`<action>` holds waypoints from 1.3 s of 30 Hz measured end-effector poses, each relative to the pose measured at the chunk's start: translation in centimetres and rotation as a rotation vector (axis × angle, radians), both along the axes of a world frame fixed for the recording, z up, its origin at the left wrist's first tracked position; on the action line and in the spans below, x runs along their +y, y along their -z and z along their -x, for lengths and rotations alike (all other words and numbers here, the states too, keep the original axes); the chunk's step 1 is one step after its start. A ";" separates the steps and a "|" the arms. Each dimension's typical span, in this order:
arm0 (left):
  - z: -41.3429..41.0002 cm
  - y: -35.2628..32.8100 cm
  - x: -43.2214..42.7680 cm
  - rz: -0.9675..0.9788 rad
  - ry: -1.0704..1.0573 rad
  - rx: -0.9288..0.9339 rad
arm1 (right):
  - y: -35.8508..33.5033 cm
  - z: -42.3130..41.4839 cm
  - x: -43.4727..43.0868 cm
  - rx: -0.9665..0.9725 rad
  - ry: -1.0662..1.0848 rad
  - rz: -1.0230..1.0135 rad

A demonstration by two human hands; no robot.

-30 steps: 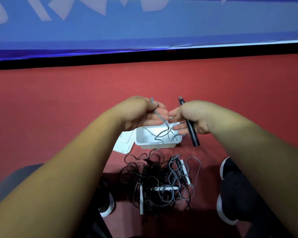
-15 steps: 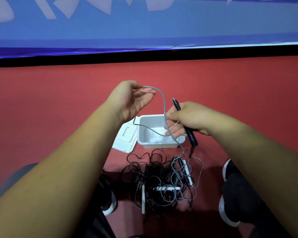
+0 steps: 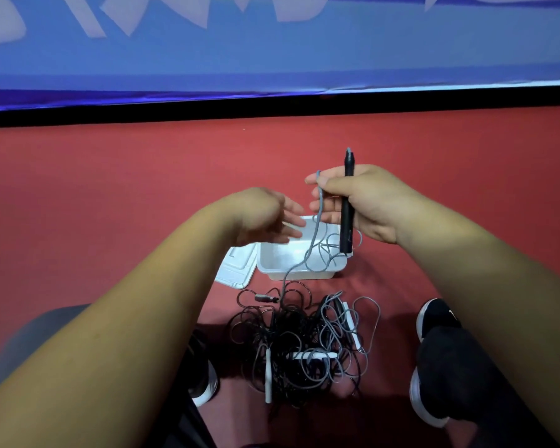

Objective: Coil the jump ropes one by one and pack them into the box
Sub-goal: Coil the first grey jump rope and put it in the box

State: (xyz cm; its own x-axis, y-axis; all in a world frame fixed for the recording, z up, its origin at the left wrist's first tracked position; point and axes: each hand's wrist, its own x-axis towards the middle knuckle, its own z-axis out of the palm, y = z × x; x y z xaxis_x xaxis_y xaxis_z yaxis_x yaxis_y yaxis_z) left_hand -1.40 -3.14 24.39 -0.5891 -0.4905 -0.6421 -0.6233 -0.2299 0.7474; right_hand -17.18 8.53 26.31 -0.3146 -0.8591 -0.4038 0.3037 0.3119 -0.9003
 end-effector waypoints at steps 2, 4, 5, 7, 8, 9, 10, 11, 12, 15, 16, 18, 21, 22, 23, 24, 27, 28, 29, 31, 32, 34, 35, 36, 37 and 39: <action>-0.3 0.1 0.8 0.072 0.333 -0.119 | -0.6 0.4 -0.1 -0.085 0.079 0.035; -0.5 0.3 1.6 0.118 0.583 -0.182 | -1.1 0.9 -0.1 -0.181 0.169 0.069; -0.5 0.5 1.9 0.114 0.627 -0.183 | -1.3 1.3 -0.1 -0.226 0.215 0.087; -0.4 0.8 2.3 0.113 0.614 -0.148 | -1.6 1.9 -0.1 -0.329 0.311 0.119; -0.3 0.9 2.3 0.139 0.604 -0.131 | -1.6 2.1 -0.2 -0.394 0.364 0.137; -0.3 1.0 2.1 0.174 0.603 -0.121 | -1.6 2.5 -0.2 -0.458 0.421 0.158; -0.3 1.1 1.9 0.203 0.608 -0.120 | -1.5 2.8 -0.3 -0.512 0.476 0.177; -0.4 1.0 1.6 0.211 0.610 -0.122 | -1.3 3.2 -0.3 -0.555 0.529 0.191; -0.5 0.9 1.4 0.200 0.603 -0.122 | -1.1 3.5 -0.4 -0.589 0.575 0.200; -0.7 0.7 1.2 0.091 0.493 -0.070 | -0.6 4.0 -0.5 -0.590 0.617 0.143; -0.6 0.5 1.3 0.042 0.443 -0.050 | -0.4 4.1 -0.5 -0.523 0.566 0.068; -0.4 0.0 1.5 -0.054 0.331 0.000 | 0.2 3.9 -0.3 -0.233 0.358 -0.159; 0.0 -0.8 1.5 -0.191 0.119 0.089 | 1.4 3.0 0.4 0.172 0.020 -0.390; 0.1 -1.1 1.4 -0.226 0.041 0.114 | 1.7 2.6 0.6 0.222 -0.064 -0.423; 0.2 -1.3 1.2 -0.257 -0.037 0.137 | 2.1 2.1 0.9 0.235 -0.132 -0.443; 0.3 -1.5 1.0 -0.287 -0.114 0.161 | 2.4 1.6 1.1 0.228 -0.188 -0.453; 0.4 -1.7 0.3 -0.397 -0.330 0.235 | 2.5 0.6 1.7 0.157 -0.316 -0.400; 0.5 -1.8 0.2 -0.421 -0.379 0.245 | 2.4 0.4 1.8 0.107 -0.333 -0.366; 0.5 -1.8 0.1 -0.437 -0.411 0.251 | 2.1 0.3 2.0 0.050 -0.338 -0.332; 0.4 -1.7 -0.1 -0.427 -0.451 0.258 | 1.5 0.1 2.1 -0.037 -0.343 -0.274; 0.4 -1.7 -0.2 -0.418 -0.474 0.268 | 1.3 0.1 2.2 -0.061 -0.349 -0.251; 0.5 -1.7 -0.1 -0.405 -0.518 0.295 | 1.1 0.0 2.1 -0.069 -0.360 -0.226; 0.5 -1.7 -0.1 -0.386 -0.525 0.296 | 1.1 0.0 2.1 -0.057 -0.361 -0.224; 0.4 -1.7 -0.1 -0.344 -0.511 0.268 | 1.2 -0.1 2.1 -0.041 -0.362 -0.225; 0.3 -1.7 -0.1 -0.264 -0.458 0.197 | 1.3 -0.1 2.1 -0.024 -0.369 -0.224; -0.3 -1.7 -0.2 0.004 -0.261 -0.058 | 1.4 -0.1 2.0 0.005 -0.400 -0.222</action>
